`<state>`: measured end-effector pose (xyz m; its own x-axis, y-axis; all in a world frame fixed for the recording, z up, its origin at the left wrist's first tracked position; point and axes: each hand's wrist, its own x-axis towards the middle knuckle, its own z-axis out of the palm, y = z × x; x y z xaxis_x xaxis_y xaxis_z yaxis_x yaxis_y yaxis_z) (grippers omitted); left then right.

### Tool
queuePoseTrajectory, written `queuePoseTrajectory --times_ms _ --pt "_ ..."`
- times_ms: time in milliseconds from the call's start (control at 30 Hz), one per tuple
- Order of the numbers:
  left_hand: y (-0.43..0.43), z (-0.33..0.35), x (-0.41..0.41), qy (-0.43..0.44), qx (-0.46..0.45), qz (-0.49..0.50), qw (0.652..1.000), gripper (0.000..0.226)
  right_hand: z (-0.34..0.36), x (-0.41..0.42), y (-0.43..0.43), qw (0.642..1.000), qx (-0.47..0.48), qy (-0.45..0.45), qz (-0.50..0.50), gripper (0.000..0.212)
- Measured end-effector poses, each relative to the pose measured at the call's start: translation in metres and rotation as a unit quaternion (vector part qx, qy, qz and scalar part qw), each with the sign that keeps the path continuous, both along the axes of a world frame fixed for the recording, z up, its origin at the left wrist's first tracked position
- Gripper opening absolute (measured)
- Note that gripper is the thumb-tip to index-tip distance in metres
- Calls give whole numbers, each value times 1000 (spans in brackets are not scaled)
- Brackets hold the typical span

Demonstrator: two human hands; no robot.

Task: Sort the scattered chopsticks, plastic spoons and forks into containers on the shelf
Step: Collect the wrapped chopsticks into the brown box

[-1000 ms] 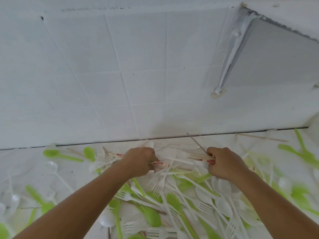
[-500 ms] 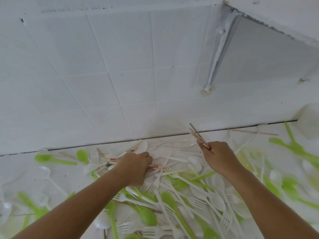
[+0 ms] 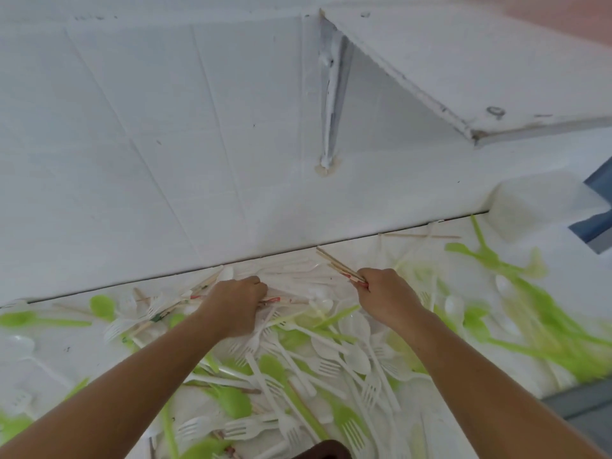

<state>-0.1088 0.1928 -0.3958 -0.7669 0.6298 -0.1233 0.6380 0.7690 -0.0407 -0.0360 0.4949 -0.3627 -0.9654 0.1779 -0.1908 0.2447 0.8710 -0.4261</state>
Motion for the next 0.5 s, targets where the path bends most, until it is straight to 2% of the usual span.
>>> queuePoseTrajectory --times_ms 67,200,500 --pt "8 6 -1 -28 -33 5 999 28 -3 3 -2 1000 3 -10 4 26" --pt "12 15 -3 -44 -60 -10 997 26 -5 8 -6 1000 -1 -17 13 28" --pt "14 22 7 -48 -48 43 997 20 1 20 -3 1000 3 -6 4 27"
